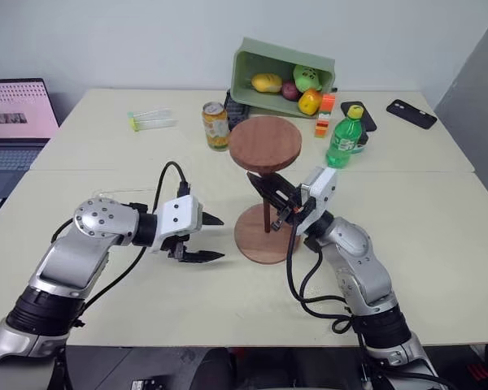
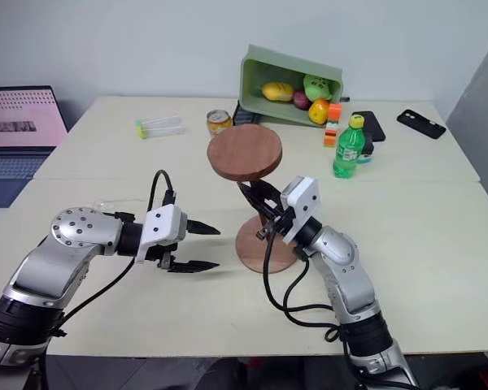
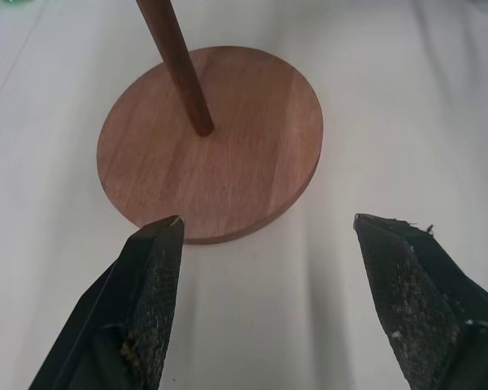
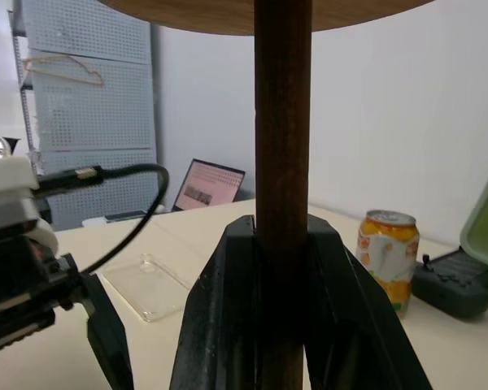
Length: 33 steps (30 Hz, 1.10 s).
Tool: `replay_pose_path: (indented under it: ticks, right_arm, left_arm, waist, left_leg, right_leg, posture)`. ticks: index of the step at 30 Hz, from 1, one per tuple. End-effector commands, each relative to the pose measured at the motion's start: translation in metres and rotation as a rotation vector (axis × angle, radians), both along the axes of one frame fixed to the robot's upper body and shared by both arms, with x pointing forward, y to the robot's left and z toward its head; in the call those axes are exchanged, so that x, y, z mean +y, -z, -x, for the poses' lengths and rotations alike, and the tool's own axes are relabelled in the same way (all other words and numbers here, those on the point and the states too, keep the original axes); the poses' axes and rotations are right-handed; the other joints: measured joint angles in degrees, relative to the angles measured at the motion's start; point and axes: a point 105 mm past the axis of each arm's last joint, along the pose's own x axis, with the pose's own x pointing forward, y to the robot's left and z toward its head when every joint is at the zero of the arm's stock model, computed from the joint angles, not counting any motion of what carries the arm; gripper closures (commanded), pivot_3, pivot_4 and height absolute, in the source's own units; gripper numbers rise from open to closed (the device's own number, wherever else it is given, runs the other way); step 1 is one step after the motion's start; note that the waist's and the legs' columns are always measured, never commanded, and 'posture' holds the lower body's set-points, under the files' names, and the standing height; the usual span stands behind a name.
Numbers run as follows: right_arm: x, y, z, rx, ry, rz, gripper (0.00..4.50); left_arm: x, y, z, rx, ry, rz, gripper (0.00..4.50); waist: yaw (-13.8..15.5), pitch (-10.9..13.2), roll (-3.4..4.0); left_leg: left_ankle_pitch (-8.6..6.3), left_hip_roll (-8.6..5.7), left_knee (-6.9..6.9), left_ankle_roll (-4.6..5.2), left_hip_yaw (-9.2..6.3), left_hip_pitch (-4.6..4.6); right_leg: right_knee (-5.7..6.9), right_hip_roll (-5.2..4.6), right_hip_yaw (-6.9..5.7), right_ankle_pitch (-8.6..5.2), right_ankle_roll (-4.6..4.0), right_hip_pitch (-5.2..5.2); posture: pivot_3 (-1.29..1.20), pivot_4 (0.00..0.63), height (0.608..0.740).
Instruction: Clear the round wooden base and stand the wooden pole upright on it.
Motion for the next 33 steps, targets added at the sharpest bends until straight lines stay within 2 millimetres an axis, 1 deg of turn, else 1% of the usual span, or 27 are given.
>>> replay_pose_path:
  ticks: [1, 6, 12, 16, 19, 24, 26, 27, 29, 30, 31, 32, 33]
  right_arm:
    - [-0.013, 0.040, -0.011, 0.156, 0.059, 0.057, 4.25]
    - [-0.019, 0.050, -0.009, 0.174, 0.067, 0.085, 4.25]
    - [-0.011, 0.055, -0.001, 0.181, 0.034, 0.112, 4.25]
    - [-0.008, 0.058, 0.000, 0.194, 0.022, 0.130, 4.25]
    - [-0.009, 0.061, -0.001, 0.208, 0.025, 0.145, 4.25]
    - [-0.003, 0.046, 0.005, 0.176, -0.025, 0.132, 4.25]
    - [-0.002, 0.042, 0.005, 0.169, -0.030, 0.133, 3.54]
    - [-0.001, 0.040, 0.006, 0.165, -0.035, 0.134, 3.37]
    - [0.001, 0.037, 0.008, 0.152, -0.045, 0.141, 2.79]
    - [0.001, 0.035, 0.009, 0.147, -0.049, 0.145, 2.60]
    - [0.001, 0.034, 0.010, 0.144, -0.051, 0.147, 2.27]
    - [0.001, 0.033, 0.011, 0.140, -0.051, 0.151, 2.08]
    - [0.000, 0.033, 0.011, 0.139, -0.051, 0.153, 1.79]
  left_arm:
    - [-0.004, -0.013, 0.000, -0.032, 0.004, 0.036, 1.02]
    - [-0.002, -0.014, -0.002, -0.029, -0.006, 0.036, 1.02]
    - [-0.003, -0.015, -0.002, -0.027, -0.012, 0.038, 1.02]
    - [-0.004, -0.015, -0.002, -0.026, -0.014, 0.039, 1.02]
    - [-0.004, -0.016, -0.003, -0.027, -0.015, 0.040, 1.02]
    - [-0.005, -0.016, -0.004, -0.031, -0.013, 0.038, 1.02]
    - [-0.005, -0.015, -0.004, -0.035, -0.007, 0.028, 1.02]
    - [-0.005, -0.015, -0.003, -0.038, 0.000, 0.021, 1.02]
    - [-0.007, -0.016, -0.002, -0.040, 0.010, 0.025, 1.02]
    - [-0.008, -0.017, -0.002, -0.040, 0.013, 0.033, 1.02]
    - [-0.009, -0.018, -0.002, -0.041, 0.015, 0.038, 1.02]
    - [-0.010, -0.020, -0.002, -0.046, 0.017, 0.049, 1.02]
    - [-0.011, -0.021, -0.002, -0.049, 0.019, 0.056, 1.02]
  waist:
    - [0.1, 0.0, -0.02]
    - [0.5, -0.2, -0.02]
    - [1.1, -0.3, -0.01]
    - [1.1, -0.3, 0.00]
    - [1.1, -0.3, -0.01]
    - [1.1, -0.3, -0.01]
    - [1.1, -0.3, -0.02]
    - [1.1, -0.3, -0.05]
    - [1.1, -0.2, 0.05]
    - [1.0, -0.2, 0.08]
    - [1.0, -0.2, 0.08]
    - [1.0, -0.2, 0.08]
    - [0.9, -0.2, 0.08]
  left_leg:
    - [0.00, 0.00, 0.01, 0.00, -0.01, 0.01]
    - [0.00, -0.01, 0.01, 0.00, -0.01, 0.02]
    - [-0.01, -0.02, 0.01, 0.01, -0.02, 0.16]
    - [-0.02, -0.02, -0.07, 0.02, -0.03, 0.39]
    - [-0.02, -0.01, -0.19, 0.02, -0.01, 0.63]
    - [-0.02, -0.01, -0.40, 0.02, 0.07, 0.85]
    - [-0.02, -0.01, -0.48, 0.02, 0.08, 0.85]
    - [-0.01, 0.00, -0.52, 0.02, 0.08, 0.85]
    - [-0.01, 0.02, -0.60, 0.01, 0.06, 0.81]
    - [-0.01, 0.01, -0.62, 0.01, 0.14, 0.75]
    - [-0.01, 0.02, -0.62, 0.01, 0.19, 0.70]
    - [-0.01, 0.03, -0.63, 0.01, 0.18, 0.65]
    - [-0.01, 0.06, -0.63, 0.01, 0.18, 0.63]
  right_leg:
    - [0.00, 0.00, 0.00, 0.00, 0.00, 0.03]
    - [-0.01, 0.00, 0.00, 0.00, 0.00, 0.05]
    - [-0.16, -0.01, -0.03, 0.00, 0.00, 0.27]
    - [-0.30, -0.01, -0.03, 0.00, 0.00, 0.54]
    - [-0.36, 0.00, -0.02, -0.01, 0.00, 0.74]
    - [-0.44, -0.01, 0.06, -0.01, 0.01, 0.85]
    - [-0.46, -0.01, 0.06, -0.02, 0.01, 0.82]
    - [-0.49, -0.01, 0.06, -0.02, 0.01, 0.82]
    - [-0.54, 0.00, 0.04, -0.02, 0.00, 0.75]
    - [-0.51, 0.00, 0.11, -0.02, 0.00, 0.66]
    - [-0.47, 0.00, 0.16, -0.02, -0.01, 0.55]
    - [-0.47, 0.00, 0.15, -0.02, -0.01, 0.49]
    - [-0.47, 0.00, 0.15, -0.02, -0.01, 0.48]
  posture:
    - [0.00, 0.150, 0.740]
    - [0.00, 0.150, 0.740]
    - [0.00, 0.150, 0.740]
    - [0.00, 0.150, 0.740]
    - [0.00, 0.150, 0.740]
    - [0.00, 0.150, 0.740]
    - [0.00, 0.150, 0.740]
    - [0.00, 0.150, 0.740]
    - [0.00, 0.150, 0.740]
    - [0.00, 0.150, 0.740]
    - [0.00, 0.150, 0.740]
    - [0.00, 0.150, 0.740]
    - [0.00, 0.150, 0.740]
